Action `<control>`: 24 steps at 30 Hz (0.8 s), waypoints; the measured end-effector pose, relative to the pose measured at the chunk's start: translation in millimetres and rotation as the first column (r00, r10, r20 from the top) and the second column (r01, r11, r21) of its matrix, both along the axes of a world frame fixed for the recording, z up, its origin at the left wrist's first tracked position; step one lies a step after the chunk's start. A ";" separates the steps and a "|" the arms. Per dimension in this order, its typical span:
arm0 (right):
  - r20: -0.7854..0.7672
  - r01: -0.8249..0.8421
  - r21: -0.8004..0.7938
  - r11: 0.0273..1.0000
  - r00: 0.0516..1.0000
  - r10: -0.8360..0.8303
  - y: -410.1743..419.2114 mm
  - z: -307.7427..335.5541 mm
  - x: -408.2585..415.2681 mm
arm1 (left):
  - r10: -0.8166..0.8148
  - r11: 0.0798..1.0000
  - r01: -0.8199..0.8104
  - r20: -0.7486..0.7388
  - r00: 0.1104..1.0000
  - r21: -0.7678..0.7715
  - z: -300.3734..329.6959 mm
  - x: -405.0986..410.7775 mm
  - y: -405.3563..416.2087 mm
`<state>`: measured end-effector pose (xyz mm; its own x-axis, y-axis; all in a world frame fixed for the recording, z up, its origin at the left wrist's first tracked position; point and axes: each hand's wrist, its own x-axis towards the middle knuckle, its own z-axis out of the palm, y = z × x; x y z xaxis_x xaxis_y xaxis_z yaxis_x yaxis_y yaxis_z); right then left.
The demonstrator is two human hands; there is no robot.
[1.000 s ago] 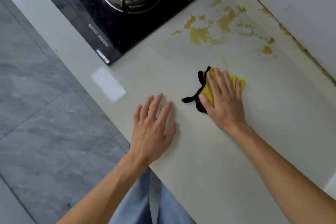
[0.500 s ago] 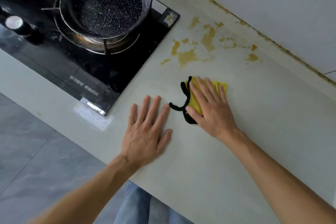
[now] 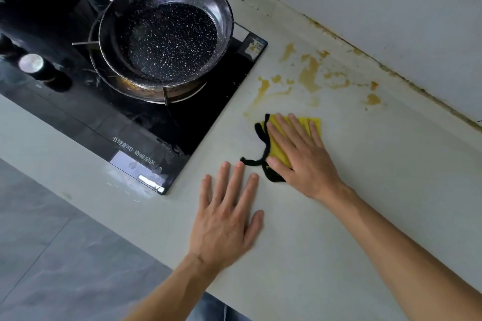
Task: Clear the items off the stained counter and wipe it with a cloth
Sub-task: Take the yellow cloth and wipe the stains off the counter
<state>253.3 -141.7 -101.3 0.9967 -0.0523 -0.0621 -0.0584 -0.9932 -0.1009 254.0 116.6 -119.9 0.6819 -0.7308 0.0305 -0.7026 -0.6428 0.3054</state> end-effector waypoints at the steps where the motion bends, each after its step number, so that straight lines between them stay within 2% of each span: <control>1: -0.007 0.028 -0.005 1.000 1.000 -0.028 -5.3 0.8 2.8 | 0.001 1.000 -0.001 0.001 1.000 -0.009 -1.1 -0.2 -0.1; 5: -0.004 0.234 -0.042 0.971 0.972 -0.235 -0.1 1.6 58.8 | 0.008 1.000 -0.007 0.009 1.000 -0.025 -3.5 -0.7 -1.1; 7: -0.002 0.241 -0.036 0.970 0.970 -0.241 14.6 -0.5 80.7 | 0.009 0.999 -0.009 0.011 1.000 -0.035 -3.8 -0.9 -1.4; 9: -0.003 0.137 -0.007 0.991 0.991 -0.137 22.9 -3.2 77.2 | 0.009 0.999 -0.009 0.011 1.000 -0.040 -4.1 -0.7 -1.0; 12: -0.002 -0.127 0.023 0.992 0.992 0.127 9.8 -0.5 40.0 | 0.006 0.999 -0.005 0.016 1.000 -0.032 -5.5 -0.6 -0.6; 14: -0.037 -0.183 0.037 0.982 0.982 0.184 -2.7 5.5 18.4 | 0.008 0.999 -0.007 0.019 1.000 -0.038 -6.9 -0.5 -0.7; 17: -0.048 -0.049 0.129 0.990 0.997 0.056 2.0 16.5 3.4 | 0.009 0.999 -0.008 0.024 1.000 -0.045 -9.1 -0.4 -0.2; 21: 0.178 0.159 0.205 0.966 0.964 -0.197 32.9 33.3 1.5 | 0.009 0.999 -0.008 0.028 1.000 -0.044 -8.8 -0.4 -0.2; 24: 0.083 0.377 0.190 0.906 0.914 -0.398 52.9 43.8 12.6 | 0.010 0.999 -0.009 0.031 0.999 -0.040 -7.3 0.4 0.7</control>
